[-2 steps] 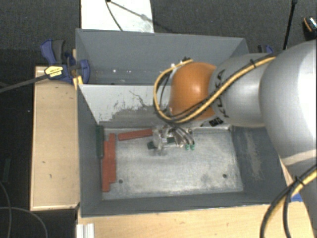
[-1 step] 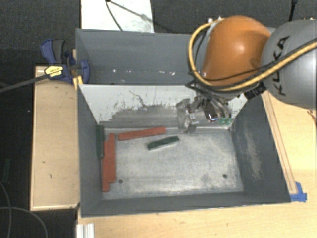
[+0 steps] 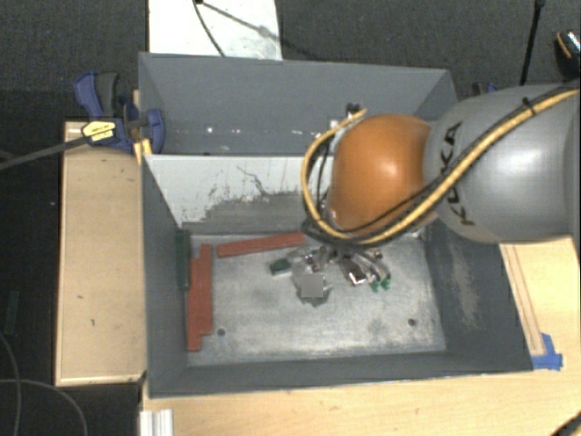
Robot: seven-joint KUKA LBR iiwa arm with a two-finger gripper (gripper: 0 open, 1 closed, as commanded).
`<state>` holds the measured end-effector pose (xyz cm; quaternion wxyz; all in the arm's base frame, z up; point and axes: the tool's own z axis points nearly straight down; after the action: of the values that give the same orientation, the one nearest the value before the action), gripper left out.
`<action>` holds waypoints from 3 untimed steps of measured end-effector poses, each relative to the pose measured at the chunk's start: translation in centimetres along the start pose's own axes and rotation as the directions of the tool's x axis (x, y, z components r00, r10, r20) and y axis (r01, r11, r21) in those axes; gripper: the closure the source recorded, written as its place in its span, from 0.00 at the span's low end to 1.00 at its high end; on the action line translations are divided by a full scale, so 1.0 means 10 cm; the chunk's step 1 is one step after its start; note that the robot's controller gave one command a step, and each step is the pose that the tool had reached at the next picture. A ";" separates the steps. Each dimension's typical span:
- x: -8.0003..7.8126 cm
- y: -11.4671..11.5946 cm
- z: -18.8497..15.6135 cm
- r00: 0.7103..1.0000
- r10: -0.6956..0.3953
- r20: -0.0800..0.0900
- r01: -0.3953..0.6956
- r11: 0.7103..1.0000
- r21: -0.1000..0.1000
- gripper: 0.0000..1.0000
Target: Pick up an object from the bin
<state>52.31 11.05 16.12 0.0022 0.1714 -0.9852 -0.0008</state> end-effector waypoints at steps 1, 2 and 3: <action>-0.02 -0.02 -0.02 1.000 0.006 0.006 -0.006 1.000 0.001 0.00; -0.51 -0.46 -0.09 1.000 0.007 0.012 -0.007 1.000 0.004 0.00; -0.52 -0.52 0.93 0.999 0.035 0.006 -0.035 0.999 0.000 0.00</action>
Offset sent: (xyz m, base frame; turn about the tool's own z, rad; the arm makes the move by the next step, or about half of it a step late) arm 0.0000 0.0000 0.0000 0.0000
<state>58.93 7.97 6.74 -0.0010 0.1542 -0.9880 -0.0010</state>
